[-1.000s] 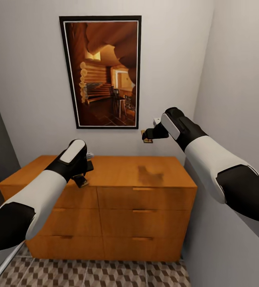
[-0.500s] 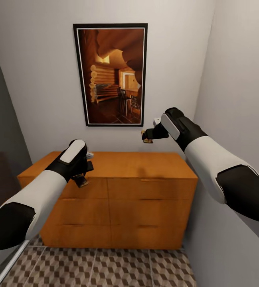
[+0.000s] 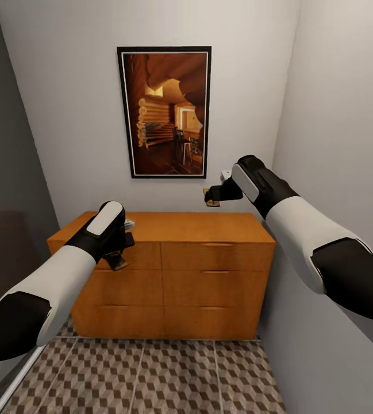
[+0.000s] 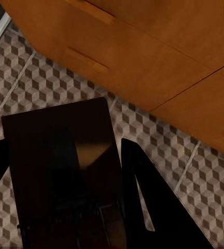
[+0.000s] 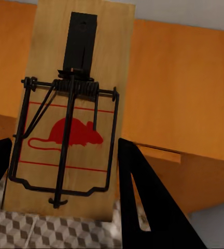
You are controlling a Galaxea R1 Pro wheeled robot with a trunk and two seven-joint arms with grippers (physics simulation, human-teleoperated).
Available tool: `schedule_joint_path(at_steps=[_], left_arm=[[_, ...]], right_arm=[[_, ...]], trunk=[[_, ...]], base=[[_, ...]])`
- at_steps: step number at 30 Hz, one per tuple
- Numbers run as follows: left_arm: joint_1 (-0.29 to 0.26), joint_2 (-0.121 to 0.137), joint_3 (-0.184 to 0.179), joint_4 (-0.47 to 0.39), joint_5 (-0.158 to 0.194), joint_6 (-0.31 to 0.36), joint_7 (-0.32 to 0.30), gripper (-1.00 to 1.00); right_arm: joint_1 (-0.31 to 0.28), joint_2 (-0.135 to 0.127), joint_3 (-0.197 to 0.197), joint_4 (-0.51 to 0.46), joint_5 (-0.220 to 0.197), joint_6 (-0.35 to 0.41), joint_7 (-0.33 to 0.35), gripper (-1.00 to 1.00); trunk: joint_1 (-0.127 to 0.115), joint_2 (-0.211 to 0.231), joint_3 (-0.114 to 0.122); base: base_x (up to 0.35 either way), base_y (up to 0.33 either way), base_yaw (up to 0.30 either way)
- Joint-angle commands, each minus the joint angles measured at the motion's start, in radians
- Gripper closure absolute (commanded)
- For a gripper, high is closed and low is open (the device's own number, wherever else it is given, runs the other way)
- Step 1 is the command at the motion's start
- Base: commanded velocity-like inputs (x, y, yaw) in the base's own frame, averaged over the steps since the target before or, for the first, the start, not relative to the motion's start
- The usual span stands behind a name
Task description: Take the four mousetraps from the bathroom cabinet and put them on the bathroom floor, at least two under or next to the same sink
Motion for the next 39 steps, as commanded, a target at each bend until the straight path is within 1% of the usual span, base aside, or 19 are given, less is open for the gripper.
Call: schedule_joint_path(at_steps=[1, 4, 7, 10, 11, 15, 23, 33, 37, 39], left_arm=[[-0.001, 0.002, -0.006, -0.001, 0.007, 0.012, 0.008, 1.00], [-0.001, 0.002, -0.006, -0.002, 0.007, 0.012, 0.006, 1.00], [-0.001, 0.002, -0.006, -0.003, 0.008, 0.013, 0.003, 1.00], [-0.001, 0.003, -0.006, -0.006, 0.009, 0.013, 0.001, 1.00], [-0.001, 0.004, -0.006, -0.006, 0.009, 0.013, 0.001, 1.00], [-0.001, 0.004, -0.006, -0.007, 0.008, 0.014, 0.001, 1.00], [0.000, 0.003, -0.008, -0.010, 0.008, 0.013, 0.001, 1.00], [0.007, 0.002, -0.008, -0.016, 0.007, 0.010, 0.000, 1.00], [0.008, 0.002, -0.008, -0.017, 0.007, 0.009, 0.000, 1.00], [0.008, 0.002, -0.008, -0.017, 0.007, 0.009, 0.000, 1.00]], right_arm=[[-0.001, 0.000, 0.005, 0.000, -0.014, 0.002, -0.011, 1.00], [-0.001, 0.003, 0.005, 0.001, -0.013, 0.001, -0.012, 1.00], [-0.001, 0.014, 0.005, 0.005, -0.010, 0.001, -0.012, 1.00], [-0.001, 0.024, 0.006, 0.008, -0.007, 0.001, -0.013, 1.00], [0.000, 0.030, 0.006, 0.009, -0.006, 0.001, -0.014, 1.00], [0.001, 0.038, 0.006, 0.014, -0.005, 0.000, -0.015, 1.00], [0.008, 0.046, 0.007, 0.034, -0.004, -0.004, -0.015, 1.00], [0.020, 0.057, 0.008, 0.078, -0.003, -0.008, -0.015, 1.00], [0.035, 0.061, 0.009, 0.084, -0.003, -0.015, -0.015, 1.00], [0.041, 0.061, 0.009, 0.087, -0.003, -0.017, -0.015, 1.00]], trunk=[[-0.001, -0.001, -0.001], [-0.001, -0.001, -0.001], [-0.001, -0.001, -0.001], [-0.001, -0.001, -0.001], [-0.001, -0.001, -0.001], [-0.001, -0.001, -0.001], [-0.001, -0.001, -0.001], [-0.001, -0.001, -0.001], [-0.016, 0.027, 0.011], [-0.016, 0.027, 0.011]], base=[[-0.342, 0.002, 0.000], [-0.316, 0.014, 0.000], [-0.182, 0.103, 0.000], [-0.079, 0.209, 0.000], [-0.045, 0.267, 0.000], [-0.094, 0.278, 0.000], [-0.213, 0.220, 0.000], [-0.065, 0.049, 0.000], [-0.008, 0.006, 0.000], [-0.004, 0.003, 0.000]])
